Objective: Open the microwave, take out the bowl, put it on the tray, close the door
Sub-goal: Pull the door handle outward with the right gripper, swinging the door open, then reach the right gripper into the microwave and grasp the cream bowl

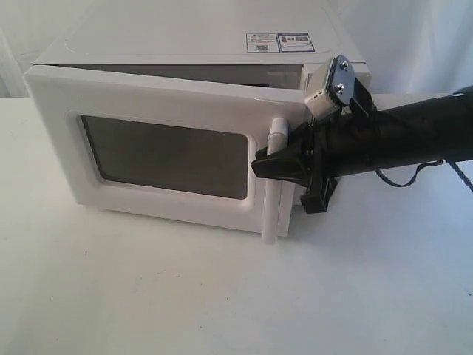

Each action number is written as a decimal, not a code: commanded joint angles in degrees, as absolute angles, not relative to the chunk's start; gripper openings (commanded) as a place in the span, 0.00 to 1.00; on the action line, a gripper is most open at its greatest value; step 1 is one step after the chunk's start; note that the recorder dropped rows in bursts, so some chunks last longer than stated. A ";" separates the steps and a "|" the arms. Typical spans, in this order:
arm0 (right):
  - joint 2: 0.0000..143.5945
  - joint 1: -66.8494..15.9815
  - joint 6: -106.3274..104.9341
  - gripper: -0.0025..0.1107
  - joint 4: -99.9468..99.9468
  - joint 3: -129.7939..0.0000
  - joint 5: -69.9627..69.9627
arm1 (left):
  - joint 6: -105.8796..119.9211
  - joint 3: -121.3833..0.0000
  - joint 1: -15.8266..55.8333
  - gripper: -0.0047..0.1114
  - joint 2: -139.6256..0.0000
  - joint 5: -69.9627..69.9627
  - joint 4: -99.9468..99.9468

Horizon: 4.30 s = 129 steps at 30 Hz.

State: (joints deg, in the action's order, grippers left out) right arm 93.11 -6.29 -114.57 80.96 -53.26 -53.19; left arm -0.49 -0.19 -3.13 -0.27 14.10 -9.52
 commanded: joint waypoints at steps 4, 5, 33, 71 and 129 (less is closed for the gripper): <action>93.43 -7.38 -112.39 0.02 81.17 -54.17 -49.82 | -0.40 0.00 -3.25 0.04 0.00 14.15 -10.04; 93.43 -7.38 -112.39 0.02 81.17 -54.17 -49.82 | -0.40 0.00 -3.25 0.04 0.00 14.15 -10.04; 76.01 -7.38 -67.64 0.48 39.45 -54.17 -52.52 | -0.40 0.00 -3.25 0.04 0.00 14.15 -10.04; 76.71 -12.66 -67.25 0.02 55.08 -54.05 -39.79 | -0.40 0.00 -3.25 0.04 0.00 14.15 -10.04; 109.10 -49.68 4.40 0.02 -66.29 -74.86 -31.91 | -0.40 0.00 -3.25 0.04 0.00 14.15 -10.04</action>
State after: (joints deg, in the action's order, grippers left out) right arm 108.49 -49.64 0.00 -62.87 -74.71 -32.77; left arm -0.49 -0.19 -3.21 -0.27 14.21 -9.61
